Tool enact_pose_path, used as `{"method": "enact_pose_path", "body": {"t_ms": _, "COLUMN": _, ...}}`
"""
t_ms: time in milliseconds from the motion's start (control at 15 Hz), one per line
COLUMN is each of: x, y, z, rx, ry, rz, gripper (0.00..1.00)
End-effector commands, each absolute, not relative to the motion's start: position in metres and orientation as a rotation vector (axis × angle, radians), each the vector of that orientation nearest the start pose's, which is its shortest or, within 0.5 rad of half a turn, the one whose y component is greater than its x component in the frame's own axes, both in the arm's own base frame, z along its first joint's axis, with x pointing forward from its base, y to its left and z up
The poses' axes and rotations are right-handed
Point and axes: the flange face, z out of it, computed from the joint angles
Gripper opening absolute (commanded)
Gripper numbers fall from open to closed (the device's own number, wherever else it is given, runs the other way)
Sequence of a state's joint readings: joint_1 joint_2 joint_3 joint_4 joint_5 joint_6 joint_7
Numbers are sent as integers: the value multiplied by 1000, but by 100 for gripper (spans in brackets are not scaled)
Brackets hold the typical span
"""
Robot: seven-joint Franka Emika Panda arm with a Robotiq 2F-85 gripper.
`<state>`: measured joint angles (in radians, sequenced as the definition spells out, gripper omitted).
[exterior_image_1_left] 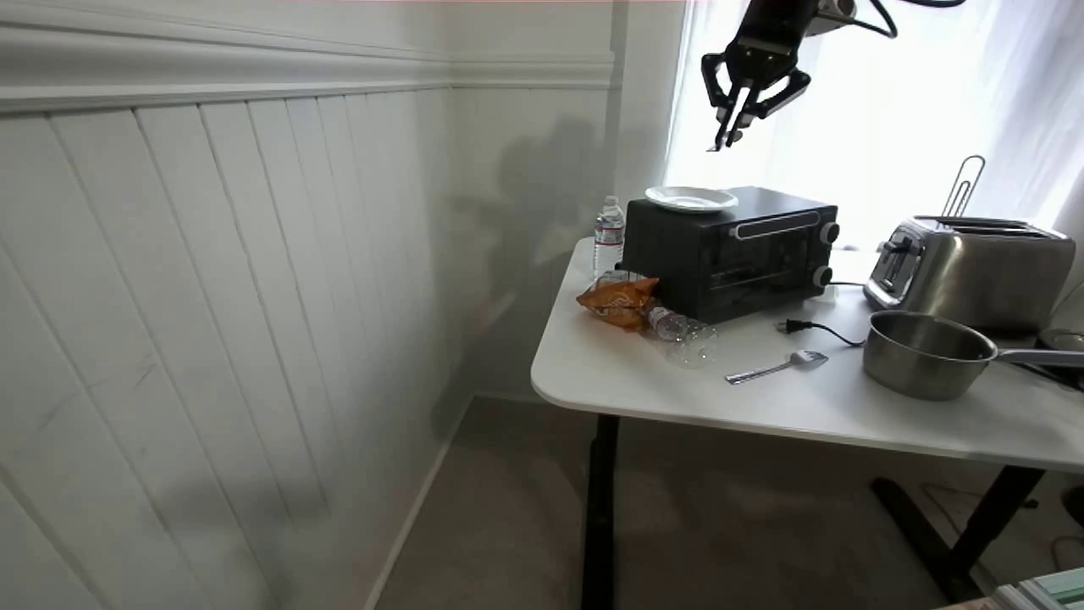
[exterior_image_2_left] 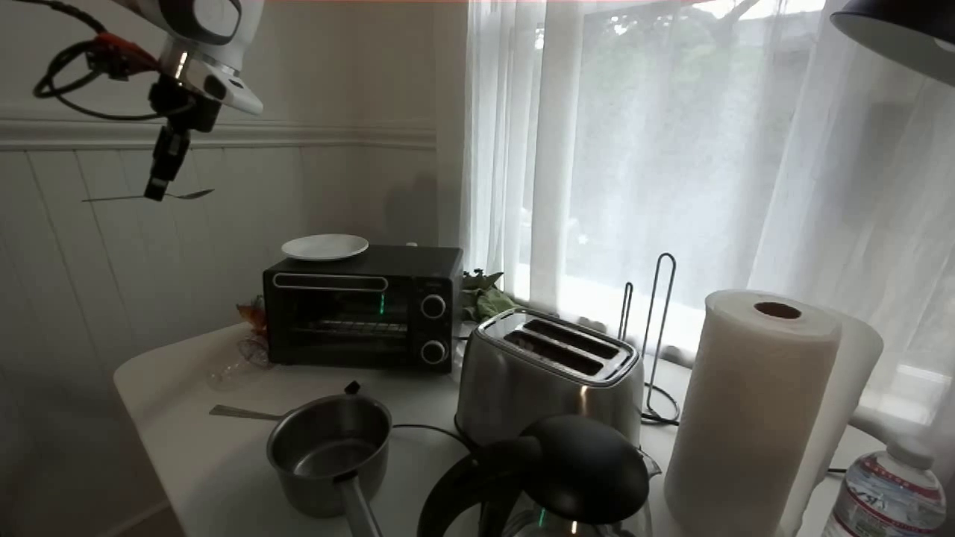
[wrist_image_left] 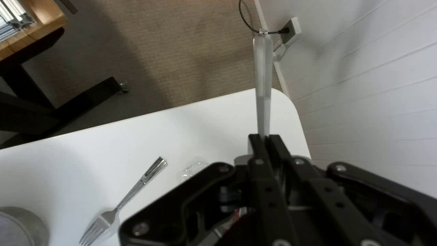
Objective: Put the silver spoon on the white plate on the microwave
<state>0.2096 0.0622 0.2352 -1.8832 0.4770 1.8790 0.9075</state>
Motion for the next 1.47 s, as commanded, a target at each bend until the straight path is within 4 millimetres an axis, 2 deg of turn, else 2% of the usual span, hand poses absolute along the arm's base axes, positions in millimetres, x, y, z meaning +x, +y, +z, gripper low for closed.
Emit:
{"method": "enact_pose_path", "body": {"t_ms": 0, "x": 565, "y": 273, "z": 468, "rx": -2654, "ry": 873, "rz": 514, "gripper": 2}}
{"method": "enact_pose_path", "body": {"t_ms": 200, "x": 609, "y": 262, "z": 454, "rx": -2622, "ry": 913, "rz": 511, "gripper": 2}}
{"method": "enact_pose_path", "body": {"t_ms": 600, "x": 675, "y": 247, "z": 416, "rx": -2575, "ry": 1006, "rz": 499, "gripper": 2}}
{"method": "enact_pose_path", "body": {"t_ms": 1067, "x": 720, "y": 212, "z": 386, "rx": -2524, "ry": 1155, "rz": 459, "gripper": 2}}
{"method": "enact_pose_path", "body": {"t_ms": 1400, "x": 734, "y": 192, "z": 373, "rx": -2528, "ry": 1243, "rz": 451, "gripper": 2}}
